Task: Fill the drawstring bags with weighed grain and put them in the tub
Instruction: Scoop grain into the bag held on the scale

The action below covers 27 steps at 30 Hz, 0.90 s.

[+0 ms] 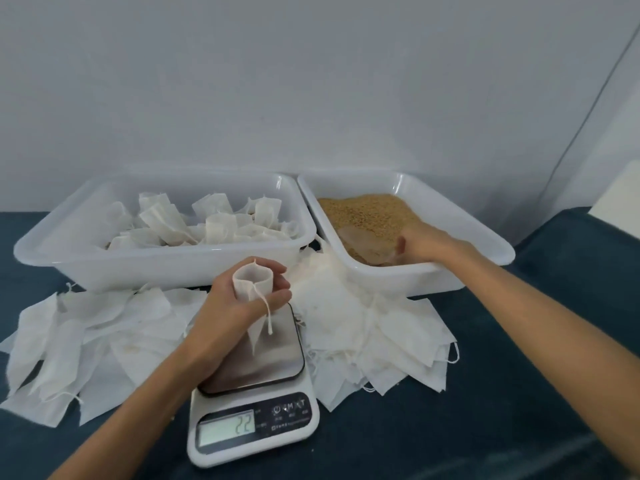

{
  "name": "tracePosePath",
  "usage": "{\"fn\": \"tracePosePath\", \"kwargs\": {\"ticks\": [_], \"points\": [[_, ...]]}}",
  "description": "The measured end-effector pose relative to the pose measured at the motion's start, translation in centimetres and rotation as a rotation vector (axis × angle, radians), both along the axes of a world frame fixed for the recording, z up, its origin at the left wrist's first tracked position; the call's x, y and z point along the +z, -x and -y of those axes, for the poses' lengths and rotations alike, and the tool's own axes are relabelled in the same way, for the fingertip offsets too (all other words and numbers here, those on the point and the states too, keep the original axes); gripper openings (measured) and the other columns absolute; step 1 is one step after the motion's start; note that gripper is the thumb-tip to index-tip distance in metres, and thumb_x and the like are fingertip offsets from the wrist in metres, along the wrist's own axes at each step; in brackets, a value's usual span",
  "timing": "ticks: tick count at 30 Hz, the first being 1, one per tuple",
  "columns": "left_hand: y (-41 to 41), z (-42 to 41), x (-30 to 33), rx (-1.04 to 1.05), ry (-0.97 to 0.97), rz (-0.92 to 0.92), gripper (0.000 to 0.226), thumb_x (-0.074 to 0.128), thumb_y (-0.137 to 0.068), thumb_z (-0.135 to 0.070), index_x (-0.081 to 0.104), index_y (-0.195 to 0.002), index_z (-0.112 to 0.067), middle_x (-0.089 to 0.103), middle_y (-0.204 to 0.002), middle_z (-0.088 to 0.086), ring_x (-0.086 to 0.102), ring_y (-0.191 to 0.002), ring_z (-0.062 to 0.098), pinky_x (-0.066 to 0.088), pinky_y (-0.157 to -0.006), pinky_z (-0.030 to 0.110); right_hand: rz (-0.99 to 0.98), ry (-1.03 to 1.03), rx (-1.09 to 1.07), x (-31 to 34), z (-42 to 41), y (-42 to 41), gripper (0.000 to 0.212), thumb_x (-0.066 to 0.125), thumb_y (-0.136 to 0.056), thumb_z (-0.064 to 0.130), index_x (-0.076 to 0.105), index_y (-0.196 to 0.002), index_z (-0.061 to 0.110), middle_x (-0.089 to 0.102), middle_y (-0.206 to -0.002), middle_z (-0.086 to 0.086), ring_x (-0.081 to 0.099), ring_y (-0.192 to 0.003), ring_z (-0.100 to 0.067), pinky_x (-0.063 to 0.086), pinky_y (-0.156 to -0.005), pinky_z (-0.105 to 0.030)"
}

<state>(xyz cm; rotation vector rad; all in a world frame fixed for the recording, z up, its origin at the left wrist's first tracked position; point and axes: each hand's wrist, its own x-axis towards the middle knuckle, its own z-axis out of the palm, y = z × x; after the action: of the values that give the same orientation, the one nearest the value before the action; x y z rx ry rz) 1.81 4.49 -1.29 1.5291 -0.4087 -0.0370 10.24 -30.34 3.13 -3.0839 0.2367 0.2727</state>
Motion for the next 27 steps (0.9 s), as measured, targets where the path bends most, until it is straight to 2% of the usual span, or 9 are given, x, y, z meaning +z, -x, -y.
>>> {"fn": "tracePosePath", "kwargs": {"ticks": [2,4,6,8,11,14,17,23,27], "points": [[0.1,0.0,0.1,0.021,-0.002,-0.010,0.028,0.080,-0.075,-0.021,0.074,-0.103,-0.019,0.076,-0.096,0.007,0.072,-0.092,0.020,0.058,-0.082,0.033,0.041,-0.022,0.005,-0.2,0.6,-0.6,0.026,0.073,-0.089,0.035,0.074,-0.099,0.011,0.072,-0.101,-0.005,0.066,-0.093,-0.023,0.057,-0.085,-0.040],[0.1,-0.1,0.1,0.044,0.010,-0.021,0.028,0.079,-0.075,-0.020,0.074,-0.103,-0.018,0.076,-0.096,0.007,0.072,-0.092,0.021,0.056,-0.083,0.035,0.100,-0.049,-0.025,-0.3,1.3,-1.5,0.021,0.063,-0.096,0.021,0.070,-0.106,0.005,0.070,-0.109,-0.010,0.065,-0.095,-0.026,0.056,-0.086,-0.041],[0.0,-0.1,0.1,0.065,0.013,-0.028,0.029,0.079,-0.075,-0.021,0.073,-0.103,-0.016,0.075,-0.096,0.009,0.072,-0.091,0.020,0.056,-0.079,0.031,0.163,-0.043,-0.065,-0.2,1.8,-2.5,0.021,0.051,-0.102,0.016,0.062,-0.112,0.002,0.066,-0.107,-0.010,0.061,-0.092,-0.025,0.051,-0.077,-0.037],[-0.1,-0.2,0.0,0.074,0.018,-0.031,0.029,0.079,-0.075,-0.020,0.073,-0.103,-0.015,0.075,-0.097,0.010,0.071,-0.090,0.020,0.055,-0.076,0.026,0.206,-0.014,-0.104,-0.3,2.1,-3.5,0.024,0.049,-0.103,0.014,0.058,-0.120,-0.001,0.061,-0.100,-0.009,0.059,-0.087,-0.025,0.045,-0.070,-0.033],[-0.3,-0.3,-0.1,0.069,0.023,-0.034,0.029,0.078,-0.075,-0.019,0.073,-0.104,-0.014,0.075,-0.095,0.009,0.072,-0.090,0.019,0.056,-0.076,0.024,0.194,0.070,-0.126,-0.3,1.8,-4.5,0.021,0.051,-0.099,0.009,0.061,-0.116,0.002,0.061,-0.098,-0.009,0.061,-0.086,-0.026,0.051,-0.074,-0.035],[-0.4,-0.5,-0.2,0.068,0.031,-0.040,0.030,0.078,-0.076,-0.019,0.073,-0.105,-0.014,0.076,-0.094,0.008,0.073,-0.090,0.018,0.057,-0.076,0.023,0.209,0.183,-0.112,-0.2,1.2,-5.5,0.021,0.054,-0.096,0.006,0.062,-0.115,0.003,0.058,-0.096,-0.010,0.058,-0.085,-0.027,0.046,-0.069,-0.034],[-0.6,-0.6,-0.1,0.074,0.045,-0.044,0.029,0.078,-0.075,-0.018,0.074,-0.104,-0.014,0.076,-0.093,0.007,0.073,-0.089,0.017,0.056,-0.075,0.022,0.228,0.271,-0.086,-0.1,0.9,-6.0,0.022,0.057,-0.095,0.006,0.066,-0.115,0.008,0.065,-0.107,-0.010,0.064,-0.097,-0.029,0.045,-0.070,-0.034],[-0.5,-0.5,-0.1,0.073,0.020,-0.034,0.027,0.078,-0.076,-0.020,0.074,-0.102,-0.018,0.075,-0.092,0.006,0.072,-0.087,0.015,0.055,-0.073,0.021,0.362,0.545,-0.008,0.0,0.1,-6.5,0.033,0.067,-0.085,-0.002,0.066,-0.114,0.015,0.068,-0.101,-0.005,0.065,-0.100,-0.027,0.042,-0.093,-0.041],[-0.4,-0.5,0.0,0.067,0.008,-0.040,0.027,0.078,-0.076,-0.020,0.074,-0.103,-0.017,0.075,-0.092,0.006,0.070,-0.086,0.014,0.055,-0.073,0.021,0.410,0.494,0.155,-0.4,-0.6,-6.9,0.023,0.064,-0.086,-0.006,0.067,-0.097,0.013,0.068,-0.095,-0.006,0.064,-0.089,-0.026,0.050,-0.086,-0.039]]}}
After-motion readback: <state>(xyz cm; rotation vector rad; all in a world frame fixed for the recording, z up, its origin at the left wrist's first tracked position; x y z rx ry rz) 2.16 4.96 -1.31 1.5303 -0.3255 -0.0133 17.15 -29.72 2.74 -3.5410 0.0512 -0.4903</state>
